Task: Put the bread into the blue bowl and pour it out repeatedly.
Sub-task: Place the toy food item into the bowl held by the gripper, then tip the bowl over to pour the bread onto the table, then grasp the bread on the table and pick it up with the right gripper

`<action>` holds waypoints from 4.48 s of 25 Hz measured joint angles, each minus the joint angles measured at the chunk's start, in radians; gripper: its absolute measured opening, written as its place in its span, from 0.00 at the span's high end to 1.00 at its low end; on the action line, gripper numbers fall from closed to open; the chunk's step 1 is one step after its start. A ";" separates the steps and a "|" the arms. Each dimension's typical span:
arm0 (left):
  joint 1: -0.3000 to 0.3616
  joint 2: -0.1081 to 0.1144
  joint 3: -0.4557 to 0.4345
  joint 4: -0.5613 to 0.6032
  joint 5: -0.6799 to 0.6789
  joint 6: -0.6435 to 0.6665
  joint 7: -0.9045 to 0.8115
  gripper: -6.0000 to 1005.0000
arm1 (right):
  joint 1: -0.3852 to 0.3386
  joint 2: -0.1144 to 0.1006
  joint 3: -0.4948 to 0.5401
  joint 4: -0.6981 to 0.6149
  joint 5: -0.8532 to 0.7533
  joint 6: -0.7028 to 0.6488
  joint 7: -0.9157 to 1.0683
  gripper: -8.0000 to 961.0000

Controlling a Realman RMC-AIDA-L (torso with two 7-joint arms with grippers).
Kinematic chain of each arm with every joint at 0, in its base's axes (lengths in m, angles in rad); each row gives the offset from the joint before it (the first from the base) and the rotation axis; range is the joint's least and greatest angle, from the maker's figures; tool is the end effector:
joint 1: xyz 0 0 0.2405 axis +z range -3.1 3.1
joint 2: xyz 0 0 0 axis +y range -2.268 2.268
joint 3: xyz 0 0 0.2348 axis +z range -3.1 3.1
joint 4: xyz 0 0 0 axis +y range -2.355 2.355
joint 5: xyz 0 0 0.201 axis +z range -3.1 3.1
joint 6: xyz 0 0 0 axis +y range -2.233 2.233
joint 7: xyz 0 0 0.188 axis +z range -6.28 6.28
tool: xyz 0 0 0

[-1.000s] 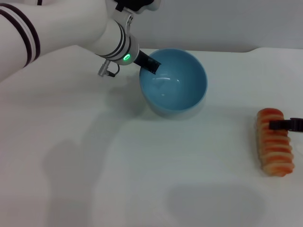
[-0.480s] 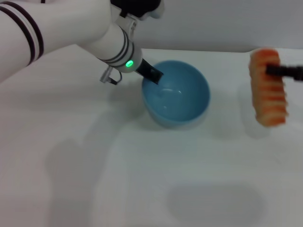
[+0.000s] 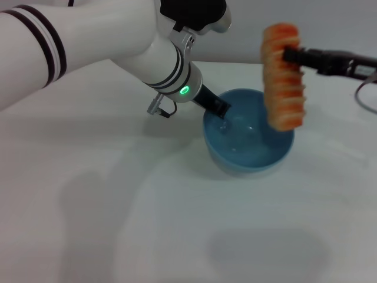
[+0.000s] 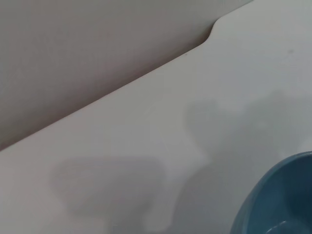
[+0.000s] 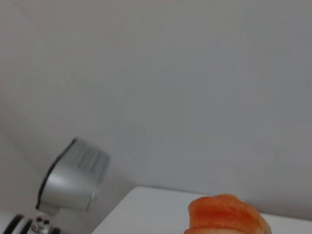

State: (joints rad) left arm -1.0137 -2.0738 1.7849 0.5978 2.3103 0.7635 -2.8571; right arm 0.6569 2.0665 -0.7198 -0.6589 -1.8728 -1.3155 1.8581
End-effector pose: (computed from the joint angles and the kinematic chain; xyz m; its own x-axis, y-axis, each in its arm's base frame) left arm -0.1505 0.4195 -0.1347 0.7223 0.6912 0.0219 0.5999 -0.6105 -0.5171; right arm 0.1876 0.4006 -0.0088 0.5105 -0.5688 -0.6449 -0.7699 -0.6364 -0.0481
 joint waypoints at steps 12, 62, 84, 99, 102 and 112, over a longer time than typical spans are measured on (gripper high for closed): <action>0.030 0.001 0.000 0.010 -0.019 -0.008 0.002 1.00 | 0.038 0.008 -0.089 0.170 0.009 0.168 -0.051 0.81; -0.175 -0.001 0.066 -0.045 0.383 -0.074 0.017 1.00 | -0.380 0.006 0.402 0.376 0.402 -0.009 -1.124 0.48; -0.179 -0.005 0.126 0.003 0.544 -0.153 -0.020 1.00 | -0.338 0.005 0.429 0.490 0.686 0.053 -1.240 0.51; -0.031 0.002 -0.115 0.006 0.350 -0.233 -0.021 1.00 | -0.309 -0.004 0.268 0.226 0.181 0.221 -0.351 0.53; -0.018 0.003 -0.115 0.003 0.332 -0.240 -0.021 1.00 | -0.301 -0.003 0.257 0.146 0.055 0.159 -0.199 0.53; 0.043 0.005 -0.117 0.001 0.240 -0.284 -0.021 1.00 | -0.172 -0.009 0.195 0.143 -0.217 0.079 0.037 0.55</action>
State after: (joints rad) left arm -0.9712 -2.0692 1.6675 0.5987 2.5503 0.4795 -2.8777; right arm 0.4850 2.0575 -0.5243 -0.5159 -2.0898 -1.2362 1.8951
